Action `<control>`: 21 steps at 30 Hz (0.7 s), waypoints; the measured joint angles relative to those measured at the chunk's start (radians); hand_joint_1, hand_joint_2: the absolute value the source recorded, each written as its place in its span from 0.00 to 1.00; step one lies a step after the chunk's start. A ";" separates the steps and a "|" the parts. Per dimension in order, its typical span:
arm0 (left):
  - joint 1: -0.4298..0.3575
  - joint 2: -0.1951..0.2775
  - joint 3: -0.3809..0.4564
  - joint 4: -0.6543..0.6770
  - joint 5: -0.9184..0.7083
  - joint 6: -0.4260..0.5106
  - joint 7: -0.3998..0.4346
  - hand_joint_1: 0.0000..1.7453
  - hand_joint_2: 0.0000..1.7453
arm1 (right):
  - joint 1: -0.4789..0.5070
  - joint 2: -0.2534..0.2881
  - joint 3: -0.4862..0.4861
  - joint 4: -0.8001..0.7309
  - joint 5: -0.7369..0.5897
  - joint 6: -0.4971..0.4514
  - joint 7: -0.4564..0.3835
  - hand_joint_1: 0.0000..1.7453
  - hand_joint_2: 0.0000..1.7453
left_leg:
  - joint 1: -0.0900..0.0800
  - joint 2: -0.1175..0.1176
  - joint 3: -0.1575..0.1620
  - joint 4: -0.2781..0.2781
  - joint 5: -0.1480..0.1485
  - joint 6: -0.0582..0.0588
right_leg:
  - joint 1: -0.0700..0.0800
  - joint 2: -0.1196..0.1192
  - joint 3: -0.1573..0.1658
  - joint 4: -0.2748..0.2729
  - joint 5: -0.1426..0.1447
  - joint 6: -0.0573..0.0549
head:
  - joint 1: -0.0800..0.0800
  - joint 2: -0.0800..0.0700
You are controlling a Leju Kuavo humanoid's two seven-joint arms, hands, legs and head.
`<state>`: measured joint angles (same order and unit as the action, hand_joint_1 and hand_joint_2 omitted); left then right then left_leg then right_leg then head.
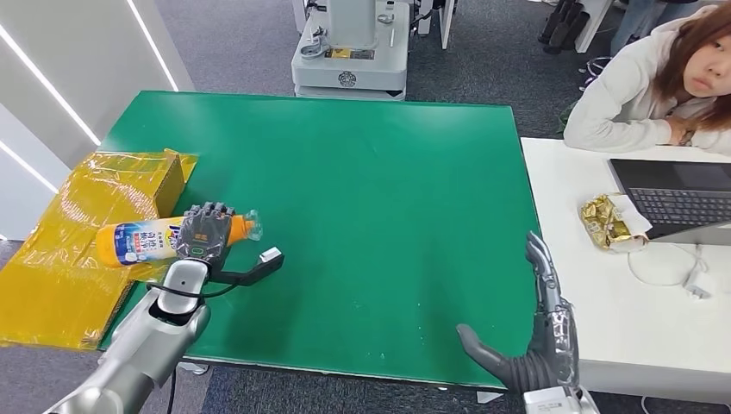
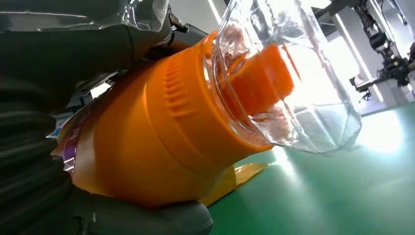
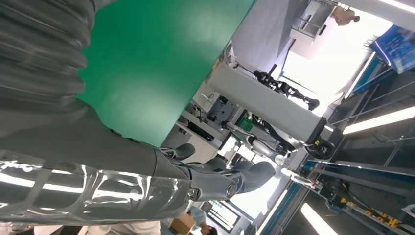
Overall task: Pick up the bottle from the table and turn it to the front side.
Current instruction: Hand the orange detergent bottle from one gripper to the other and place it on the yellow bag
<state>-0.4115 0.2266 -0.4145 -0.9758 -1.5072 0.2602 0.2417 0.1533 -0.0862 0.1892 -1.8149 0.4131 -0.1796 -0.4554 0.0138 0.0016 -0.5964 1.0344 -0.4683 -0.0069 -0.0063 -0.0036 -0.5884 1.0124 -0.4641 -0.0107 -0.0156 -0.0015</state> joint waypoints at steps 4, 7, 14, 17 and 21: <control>-0.015 0.006 0.000 0.070 0.000 0.015 0.001 1.00 1.00 | -0.012 0.000 0.000 0.013 0.000 0.003 0.001 0.00 1.00 | 0.000 0.000 0.000 0.000 0.000 0.000 | 0.000 0.000 0.000 0.000 0.000 0.000 | 0.000 0.000; -0.024 0.009 -0.001 0.113 0.000 0.020 0.000 1.00 1.00 | -0.022 0.000 0.002 0.023 -0.001 0.007 -0.001 0.00 1.00 | 0.000 0.000 0.000 0.000 0.000 0.000 | 0.000 0.000 0.000 0.000 0.000 0.000 | 0.000 0.000; -0.069 0.011 0.001 0.257 0.000 0.065 -0.022 0.41 1.00 | -0.061 0.001 0.018 0.060 -0.005 0.006 -0.003 0.00 1.00 | 0.000 0.000 0.000 0.000 0.000 0.000 | 0.000 -0.001 0.001 0.000 0.000 0.000 | 0.000 0.000; -0.094 0.011 0.001 0.313 0.000 0.098 -0.032 0.00 1.00 | -0.071 0.001 0.026 0.073 -0.011 0.006 -0.003 0.00 1.00 | 0.000 -0.001 0.001 0.000 0.000 0.000 | 0.000 -0.001 0.001 0.000 0.000 0.000 | 0.000 0.000; -0.118 0.010 0.001 0.368 0.000 0.133 -0.033 0.00 1.00 | -0.079 0.001 0.031 0.089 -0.024 0.006 -0.008 0.00 1.00 | 0.000 0.000 0.002 0.000 0.000 0.000 | 0.000 -0.001 0.002 0.000 0.000 0.000 | 0.000 0.000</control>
<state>-0.5293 0.2367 -0.4137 -0.6079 -1.5076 0.3937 0.2087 0.0747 -0.0855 0.2197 -1.7256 0.3887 -0.1736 -0.4636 0.0139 0.0012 -0.5949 1.0342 -0.4680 -0.0071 -0.0063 -0.0042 -0.5868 1.0129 -0.4640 -0.0109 -0.0155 -0.0015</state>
